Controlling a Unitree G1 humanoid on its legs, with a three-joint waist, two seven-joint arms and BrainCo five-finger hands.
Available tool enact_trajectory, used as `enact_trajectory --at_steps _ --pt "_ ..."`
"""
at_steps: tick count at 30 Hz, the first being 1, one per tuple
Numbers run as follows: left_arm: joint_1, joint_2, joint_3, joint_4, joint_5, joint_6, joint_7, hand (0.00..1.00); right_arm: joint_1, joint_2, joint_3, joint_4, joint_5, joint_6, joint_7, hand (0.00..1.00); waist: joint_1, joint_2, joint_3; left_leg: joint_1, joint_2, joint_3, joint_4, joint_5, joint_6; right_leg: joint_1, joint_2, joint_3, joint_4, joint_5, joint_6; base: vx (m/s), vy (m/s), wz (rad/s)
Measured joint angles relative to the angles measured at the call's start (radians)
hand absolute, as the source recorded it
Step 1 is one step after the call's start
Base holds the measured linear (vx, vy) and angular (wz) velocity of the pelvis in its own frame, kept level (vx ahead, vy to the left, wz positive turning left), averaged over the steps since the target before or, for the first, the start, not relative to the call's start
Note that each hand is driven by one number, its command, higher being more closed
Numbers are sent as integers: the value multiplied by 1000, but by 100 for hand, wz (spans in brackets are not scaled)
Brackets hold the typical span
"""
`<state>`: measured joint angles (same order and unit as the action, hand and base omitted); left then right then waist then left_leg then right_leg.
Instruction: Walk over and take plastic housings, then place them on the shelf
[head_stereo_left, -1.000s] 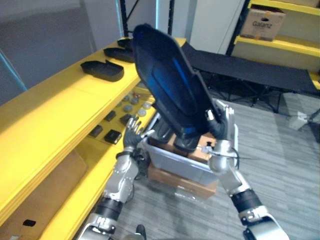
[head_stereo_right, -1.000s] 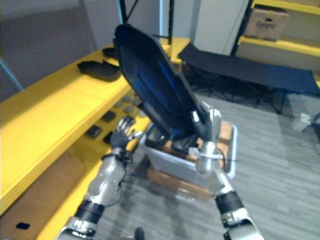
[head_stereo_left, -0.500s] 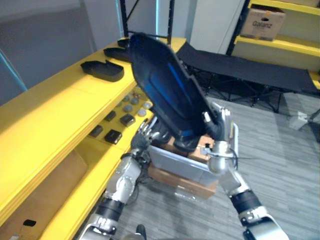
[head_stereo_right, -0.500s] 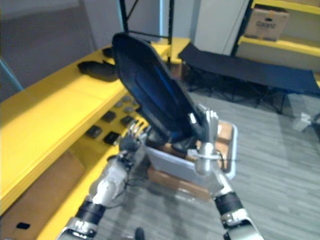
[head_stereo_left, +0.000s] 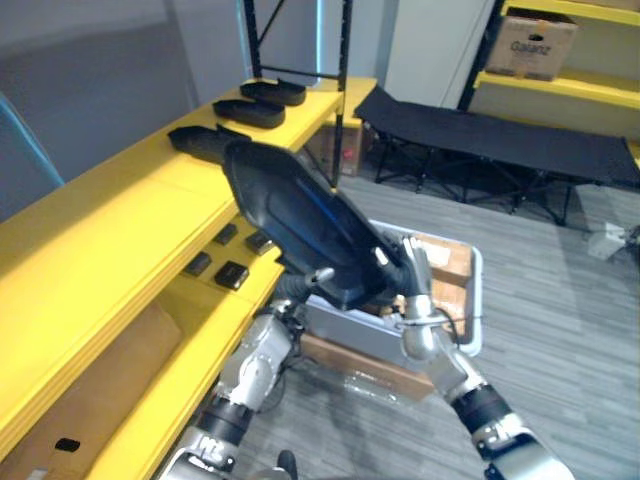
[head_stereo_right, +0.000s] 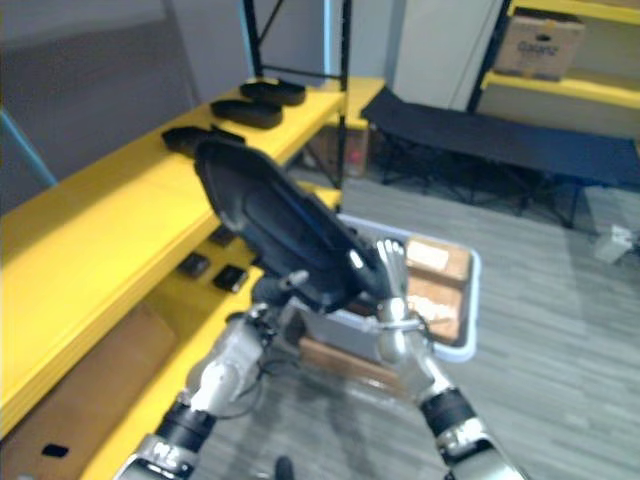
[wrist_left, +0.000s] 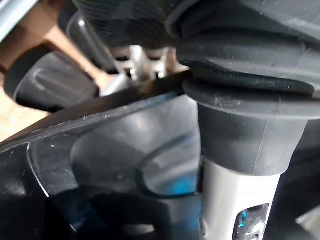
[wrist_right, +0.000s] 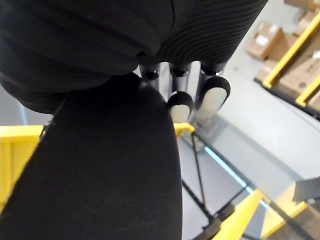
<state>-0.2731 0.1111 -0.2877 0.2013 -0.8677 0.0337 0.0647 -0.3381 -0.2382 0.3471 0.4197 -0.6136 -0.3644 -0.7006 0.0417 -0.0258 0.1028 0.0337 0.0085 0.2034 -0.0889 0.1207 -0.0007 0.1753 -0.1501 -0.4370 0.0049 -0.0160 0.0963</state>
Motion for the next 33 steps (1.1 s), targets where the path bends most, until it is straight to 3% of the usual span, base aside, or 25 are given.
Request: enact_trajectory --at_steps 4,5,10,14,18,23,28,29,33 --pt "0 -1 -1 0 -39 -17 8 0 0 1 10 31 1 0 0 100 0 0 0 0 0 0 0 1 1 0 0 0 0 0 0 0 0 0" --pt "0 -1 -1 0 -43 -25 9 100 1 1 11 34 1 0 0 100 0 0 0 0 0 0 0 1 1 0 0 0 0 0 0 0 0 0" --pt "0 -12 -1 -2 -67 -80 72 100 1 10 29 44 6 -2 -4 100 0 0 0 0 0 0 0 1 1 0 0 0 -1 0 0 0 0 0" --pt "2 -29 4 -2 -64 -167 130 100 20 37 45 60 23 -13 -21 100 1 0 0 -1 -1 -1 0 1 1 0 0 0 -1 0 0 0 0 0" --pt "14 -49 37 -2 -46 -189 150 100 32 53 70 53 24 -51 -25 100 1 0 0 0 -1 -1 0 1 0 1 0 -1 -2 0 0 0 0 0" --pt "40 -52 51 -2 94 -206 148 100 64 72 90 41 30 -58 -41 100 1 0 0 -1 -1 0 0 0 0 0 0 0 -3 0 0 0 0 0" --pt "41 -51 49 -5 101 -206 122 100 84 70 90 18 50 -69 -41 100 0 -1 0 -1 -1 3 0 0 0 -1 0 5 -16 -4 -6 0 0 -2" --pt "42 -51 49 -5 101 -206 115 100 90 70 90 13 51 -70 -41 0 0 -1 -1 -1 -1 4 0 0 0 -1 0 5 -17 -4 -6 0 0 0" --pt "60 -40 49 -40 99 -222 84 100 110 65 107 -28 74 -84 -9 0 -1 -2 -1 -1 1 14 0 -1 -1 -7 0 16 -17 -3 -6 0 0 -7"
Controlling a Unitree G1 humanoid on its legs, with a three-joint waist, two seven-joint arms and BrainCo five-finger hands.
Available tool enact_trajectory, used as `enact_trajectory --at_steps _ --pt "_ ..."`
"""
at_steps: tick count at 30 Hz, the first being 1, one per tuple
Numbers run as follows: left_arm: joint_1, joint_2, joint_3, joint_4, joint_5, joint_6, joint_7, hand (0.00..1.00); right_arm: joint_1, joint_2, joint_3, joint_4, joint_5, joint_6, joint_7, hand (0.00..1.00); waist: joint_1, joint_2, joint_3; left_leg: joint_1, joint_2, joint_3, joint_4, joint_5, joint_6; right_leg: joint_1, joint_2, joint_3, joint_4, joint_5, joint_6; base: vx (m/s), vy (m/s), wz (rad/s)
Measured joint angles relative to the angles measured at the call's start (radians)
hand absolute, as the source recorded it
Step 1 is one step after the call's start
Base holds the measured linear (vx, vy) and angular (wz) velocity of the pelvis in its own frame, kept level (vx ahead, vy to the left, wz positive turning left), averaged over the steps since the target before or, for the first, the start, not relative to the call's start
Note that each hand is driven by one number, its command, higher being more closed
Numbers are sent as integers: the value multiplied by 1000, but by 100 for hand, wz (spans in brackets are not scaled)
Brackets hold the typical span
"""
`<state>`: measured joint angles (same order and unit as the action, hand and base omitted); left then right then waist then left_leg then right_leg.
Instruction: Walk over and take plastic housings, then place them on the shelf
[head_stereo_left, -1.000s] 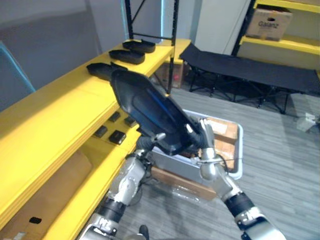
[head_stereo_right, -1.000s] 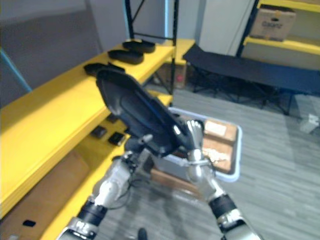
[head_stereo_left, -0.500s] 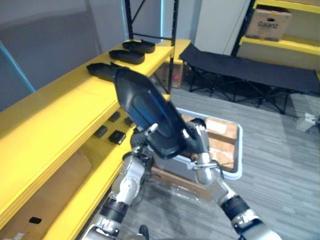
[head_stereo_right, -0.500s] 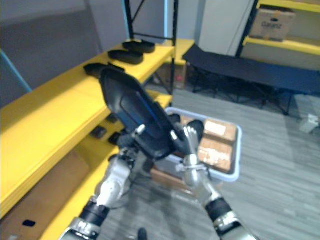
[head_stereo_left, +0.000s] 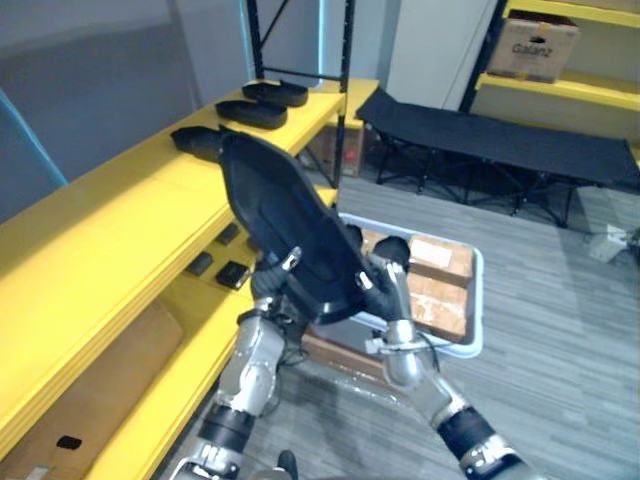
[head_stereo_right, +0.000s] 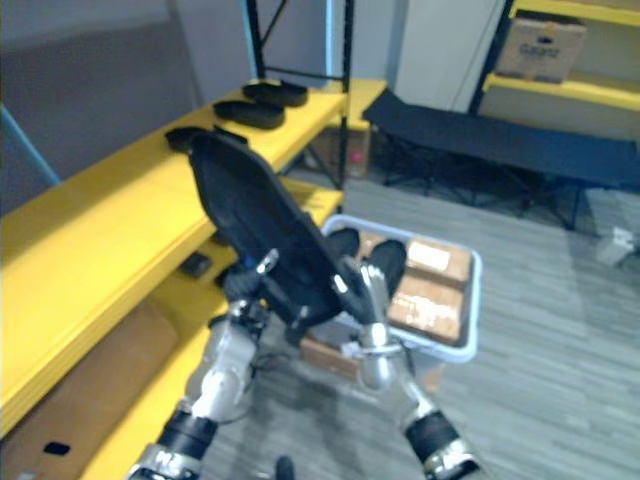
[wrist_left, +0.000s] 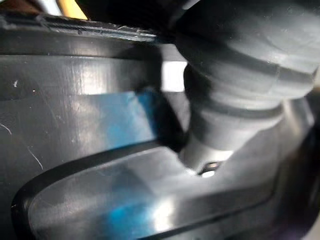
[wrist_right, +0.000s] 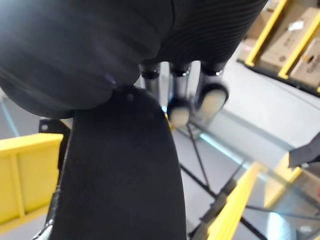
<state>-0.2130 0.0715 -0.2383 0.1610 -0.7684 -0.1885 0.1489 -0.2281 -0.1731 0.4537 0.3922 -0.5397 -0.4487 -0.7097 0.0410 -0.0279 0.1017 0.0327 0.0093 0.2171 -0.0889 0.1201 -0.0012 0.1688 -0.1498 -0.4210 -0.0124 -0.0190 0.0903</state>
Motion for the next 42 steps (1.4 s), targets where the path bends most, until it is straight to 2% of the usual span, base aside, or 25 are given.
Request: enact_trajectory --at_steps 5,8,11,13,15,16,17,18,19,21,24,25,27,29,31,32,33,34,35,36,37,39,42 --pt "8 6 -1 -12 13 -34 -11 100 12 -6 33 -28 39 -7 38 0 0 -4 -3 -1 1 7 0 -1 -1 -5 0 8 -1 2 1 22 11 -5" --pt "28 4 -8 -16 81 -68 14 100 22 -14 71 -28 86 -6 66 0 1 -12 -8 -3 1 7 0 -1 -1 -7 0 8 -1 2 1 0 0 0" --pt "51 0 -6 -45 153 -89 64 100 29 -7 79 -62 193 -1 122 0 1 -14 -9 -3 -1 9 0 0 0 -11 -1 8 8 1 0 0 0 0" --pt "78 -5 1 -107 239 -101 115 100 38 -4 75 -142 266 17 165 0 1 -15 -9 -3 -1 10 0 0 0 -14 -3 9 19 0 -1 0 0 0" --pt "96 -5 36 -174 392 -110 187 100 40 20 52 -238 322 18 187 0 0 -14 -9 -3 -1 12 0 0 0 -20 -5 9 22 -2 -3 5 36 -2" --pt "98 -5 45 -183 421 -110 205 100 41 24 39 -266 328 18 187 0 0 -14 -9 -3 -1 13 0 0 0 -21 -5 9 23 -3 -3 -2 34 -2" --pt "102 -12 66 -190 476 -109 238 100 45 33 8 -318 345 15 194 0 0 -14 -9 -3 -1 14 0 0 0 -21 -6 10 23 -3 -4 0 0 0" --pt "111 -19 100 -198 562 -107 284 100 50 47 -47 -392 406 -4 223 0 -1 -14 -9 -3 -2 16 0 -1 -1 -23 -6 12 25 -3 -4 6 29 -4" --pt "117 -19 120 -203 599 -106 303 100 51 51 -80 -422 444 -21 239 0 -2 -14 -9 -3 -2 18 0 -1 -1 -25 -7 13 27 -3 -4 6 25 -5" --pt "145 -18 209 -223 780 -104 407 100 66 49 -226 -499 624 -70 307 0 -4 -14 -9 -1 -2 24 0 -5 -2 -28 -8 18 31 -3 -4 9 30 -5" --pt "184 -13 312 -296 944 -104 516 100 137 49 -399 -504 793 -94 371 0 -7 -14 -9 1 -1 39 0 -7 0 -31 -9 30 31 -3 -4 19 29 -9" --pt "187 -9 326 -310 964 -104 534 100 158 50 -427 -504 832 -95 392 0 -8 -13 -9 1 -1 40 0 -7 1 -31 -9 33 31 -3 -4 32 21 -6" --pt "199 1 376 -355 1033 -107 580 100 226 58 -517 -502 1000 -94 488 0 -17 -5 -13 0 -2 44 0 -9 2 -35 -10 39 29 -3 -4 37 18 -8" --pt "211 1 395 -361 1052 -117 591 100 254 65 -564 -493 1064 -90 538 0 -30 6 -19 -1 -3 46 0 -12 3 -36 -11 41 27 -3 -4 48 19 -9" --pt "230 -1 396 -361 1041 -151 573 100 291 77 -609 -459 1100 -62 586 0 -39 22 -29 -1 -1 60 0 -15 2 -43 -11 54 26 -2 -3 55 18 -18" --pt "238 -1 395 -362 967 -190 516 100 307 84 -624 -422 1152 -17 625 0 -44 28 -32 -1 1 67 0 -15 1 -47 -8 66 22 1 -3 37 3 -17" --pt "243 -2 392 -366 917 -207 479 100 315 89 -629 -396 1168 5 636 0 -49 30 -34 -1 2 68 -1 -15 1 -47 -7 67 20 2 -4 46 0 -13" --pt "254 -4 381 -373 818 -234 409 100 335 103 -631 -345 1176 39 643 0 -56 35 -35 -1 4 68 -1 -16 0 -47 -6 68 18 2 -4 48 -3 -7" --pt "260 -13 373 -377 749 -250 349 100 367 118 -638 -306 1176 66 644 0 -58 40 -35 -1 6 71 -1 -17 -1 -49 -4 70 17 2 -4 50 -2 -6" --pt "263 -20 372 -379 723 -254 324 100 384 127 -642 -289 1176 79 643 0 -58 44 -34 -1 6 72 -1 -17 -2 -49 -4 71 17 2 -4 53 2 -8" --pt "285 -41 372 -392 653 -260 258 100 420 143 -651 -248 1170 103 632 0 -58 51 -29 -1 6 75 -1 -18 -3 -52 -4 73 17 1 -4 54 7 -6" --pt "333 -57 365 -405 576 -261 184 100 453 157 -675 -192 1108 103 601 0 -58 56 -27 -3 7 86 0 -21 -5 -60 -4 82 17 2 -3 64 17 -14" --pt "415 -61 352 -408 568 -261 122 100 497 172 -706 -166 1015 99 561 0 -57 53 -22 -7 7 95 0 -27 -5 -66 -5 94 19 3 -1 72 18 -11"
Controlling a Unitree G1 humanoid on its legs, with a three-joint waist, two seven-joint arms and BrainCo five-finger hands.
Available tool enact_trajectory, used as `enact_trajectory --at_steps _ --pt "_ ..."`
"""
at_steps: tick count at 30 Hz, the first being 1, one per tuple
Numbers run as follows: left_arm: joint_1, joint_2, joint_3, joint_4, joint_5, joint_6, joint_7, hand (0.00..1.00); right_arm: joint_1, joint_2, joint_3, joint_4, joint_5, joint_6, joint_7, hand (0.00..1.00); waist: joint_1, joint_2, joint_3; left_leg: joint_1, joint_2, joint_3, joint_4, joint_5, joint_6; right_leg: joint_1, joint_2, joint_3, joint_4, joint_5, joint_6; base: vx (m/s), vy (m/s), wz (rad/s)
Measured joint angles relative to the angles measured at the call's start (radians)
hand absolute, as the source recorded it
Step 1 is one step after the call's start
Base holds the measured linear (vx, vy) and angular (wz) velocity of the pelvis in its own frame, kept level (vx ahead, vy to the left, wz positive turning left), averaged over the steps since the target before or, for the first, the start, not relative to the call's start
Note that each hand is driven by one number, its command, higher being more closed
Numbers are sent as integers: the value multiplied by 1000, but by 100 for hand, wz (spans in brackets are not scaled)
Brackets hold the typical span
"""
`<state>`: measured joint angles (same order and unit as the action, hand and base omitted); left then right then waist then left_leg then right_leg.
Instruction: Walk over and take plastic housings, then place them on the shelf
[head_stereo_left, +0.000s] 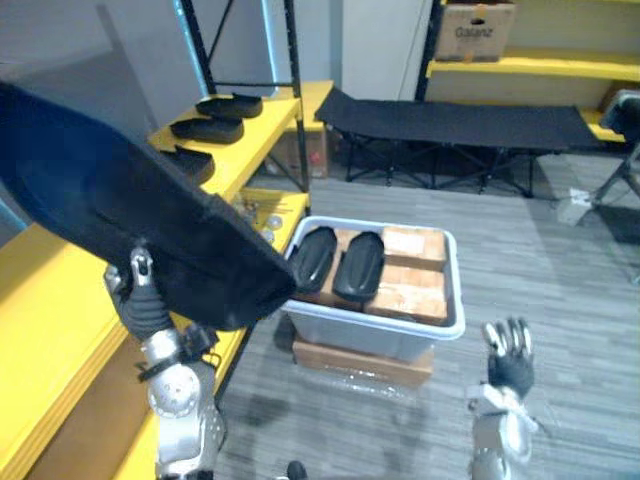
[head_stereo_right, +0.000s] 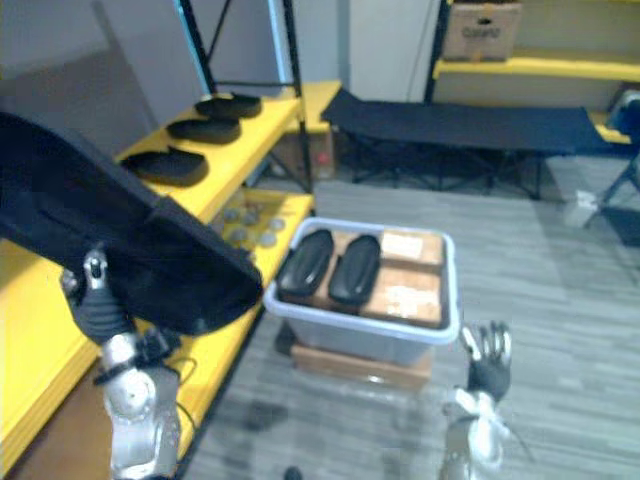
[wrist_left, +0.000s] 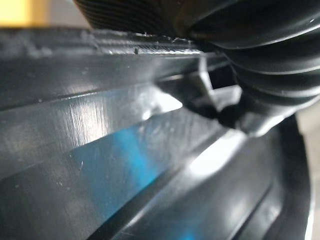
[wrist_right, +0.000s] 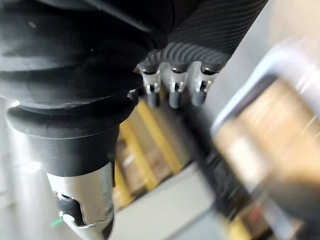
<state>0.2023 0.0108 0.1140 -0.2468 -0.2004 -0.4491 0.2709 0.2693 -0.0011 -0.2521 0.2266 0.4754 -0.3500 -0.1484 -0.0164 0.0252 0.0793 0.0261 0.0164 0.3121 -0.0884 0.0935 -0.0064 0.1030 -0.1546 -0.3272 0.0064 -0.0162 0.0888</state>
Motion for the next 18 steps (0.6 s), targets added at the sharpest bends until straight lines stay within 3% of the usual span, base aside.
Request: enact_trajectory --at_steps 4,7,10,14,17,18 --pt "17 2 -11 0 -37 -1 -48 100 -8 0 -1 6 -61 -37 -27 0 0 -18 19 -32 1 2 6 -2 1 -35 0 8 17 7 9 43 28 -3" --pt "11 24 -1 0 -82 -21 -49 100 -38 -1 -1 6 -58 -49 -24 0 4 -36 71 -49 3 11 33 -16 10 -52 -4 24 34 7 10 5 42 -8" --pt "-29 29 39 1 -109 -49 -41 100 -65 -14 -4 -12 -57 -67 -17 0 7 -39 130 -136 28 4 203 -99 15 -69 -4 25 54 7 11 0 0 0" --pt "-57 35 89 2 -101 -77 20 100 -92 -53 -4 -32 -57 -83 27 0 32 -32 158 -174 61 -6 346 -179 16 -41 7 24 60 8 13 12 37 0" --pt "-57 62 143 3 -56 -79 87 100 -134 -79 -1 -75 -56 -92 85 0 36 -32 160 -195 54 -34 360 -188 16 -32 5 -4 53 -5 14 -6 24 28" --pt "-57 65 182 2 -17 -79 126 100 -170 -90 4 -91 -56 -104 116 0 49 -32 160 -204 45 -54 360 -186 15 -30 -1 -24 53 -12 15 16 26 41"
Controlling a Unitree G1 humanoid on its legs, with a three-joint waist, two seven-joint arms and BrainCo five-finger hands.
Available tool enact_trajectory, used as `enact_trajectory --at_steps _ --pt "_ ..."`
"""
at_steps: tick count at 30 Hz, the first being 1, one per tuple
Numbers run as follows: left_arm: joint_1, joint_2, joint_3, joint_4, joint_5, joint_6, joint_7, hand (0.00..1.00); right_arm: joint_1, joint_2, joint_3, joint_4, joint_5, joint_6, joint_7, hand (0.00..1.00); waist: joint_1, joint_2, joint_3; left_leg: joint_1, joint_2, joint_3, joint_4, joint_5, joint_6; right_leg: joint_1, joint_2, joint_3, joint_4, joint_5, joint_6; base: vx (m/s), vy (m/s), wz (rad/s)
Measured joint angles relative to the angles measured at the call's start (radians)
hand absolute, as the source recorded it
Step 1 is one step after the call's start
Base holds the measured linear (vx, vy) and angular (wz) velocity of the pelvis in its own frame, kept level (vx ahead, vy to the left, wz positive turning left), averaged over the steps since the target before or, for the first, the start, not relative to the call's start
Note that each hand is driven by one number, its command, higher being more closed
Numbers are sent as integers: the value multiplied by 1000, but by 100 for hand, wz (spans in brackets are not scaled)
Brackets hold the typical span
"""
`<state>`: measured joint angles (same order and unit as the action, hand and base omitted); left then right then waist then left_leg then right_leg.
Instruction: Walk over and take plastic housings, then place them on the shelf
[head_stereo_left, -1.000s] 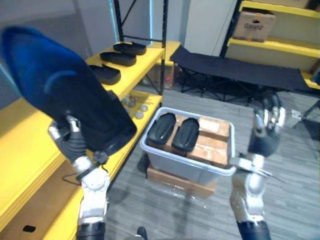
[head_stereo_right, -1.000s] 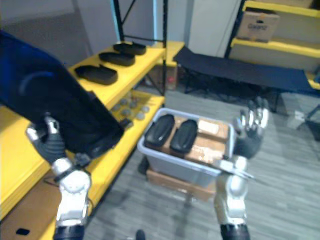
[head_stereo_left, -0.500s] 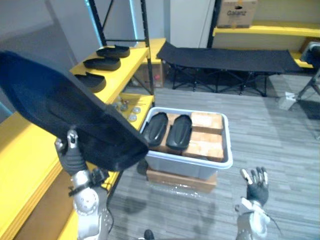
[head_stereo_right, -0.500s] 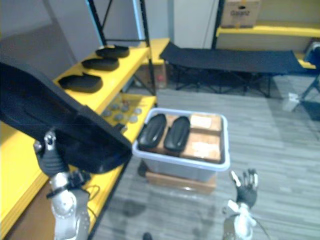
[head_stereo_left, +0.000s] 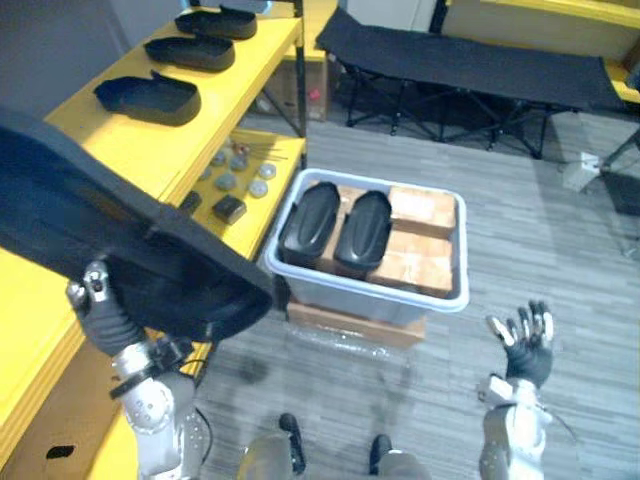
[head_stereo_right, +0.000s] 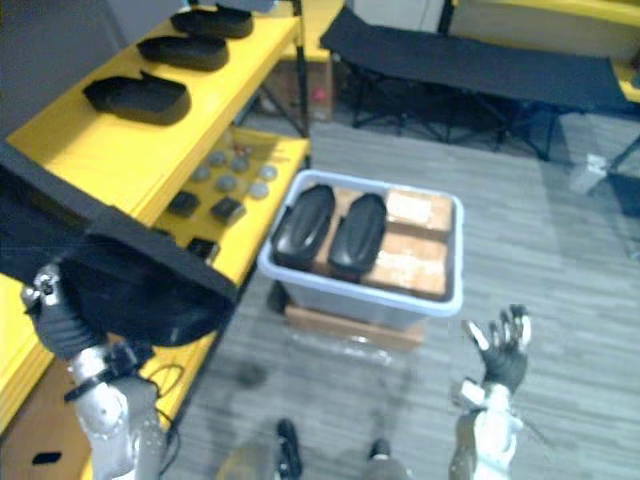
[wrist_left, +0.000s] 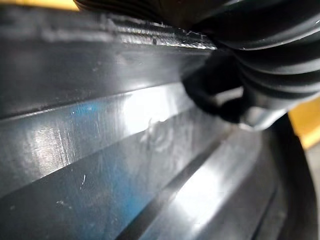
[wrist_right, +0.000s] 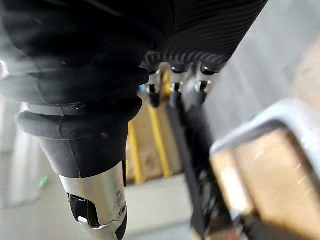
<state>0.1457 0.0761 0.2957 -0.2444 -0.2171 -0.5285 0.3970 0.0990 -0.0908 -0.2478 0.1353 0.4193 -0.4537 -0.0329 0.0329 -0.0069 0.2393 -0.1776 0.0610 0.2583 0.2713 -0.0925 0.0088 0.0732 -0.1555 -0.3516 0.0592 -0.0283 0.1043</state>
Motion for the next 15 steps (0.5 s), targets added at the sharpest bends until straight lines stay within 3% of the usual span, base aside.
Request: enact_trajectory --at_steps 4,7,11,15 --pt "29 -3 78 -7 74 6 83 100 -89 -16 73 -11 0 -7 38 0 48 0 0 0 -39 -90 -9 9 4 50 -8 -96 -3 -10 6 66 2 71" --pt "99 -14 173 -72 115 13 109 100 -176 -16 197 -9 -1 1 37 0 111 -1 -1 2 -84 -185 -40 33 7 95 -21 -194 -1 -34 0 95 20 103" --pt "220 -51 297 -127 118 12 103 100 -304 4 355 66 -14 29 24 0 215 2 -3 31 -119 -284 -58 49 9 161 -23 -265 4 -36 -2 99 14 85" --pt "301 -123 364 -144 104 4 54 100 -366 44 496 112 -162 89 -30 0 292 0 -10 40 -131 -342 -69 48 8 177 -21 -284 38 -37 -4 64 1 48"
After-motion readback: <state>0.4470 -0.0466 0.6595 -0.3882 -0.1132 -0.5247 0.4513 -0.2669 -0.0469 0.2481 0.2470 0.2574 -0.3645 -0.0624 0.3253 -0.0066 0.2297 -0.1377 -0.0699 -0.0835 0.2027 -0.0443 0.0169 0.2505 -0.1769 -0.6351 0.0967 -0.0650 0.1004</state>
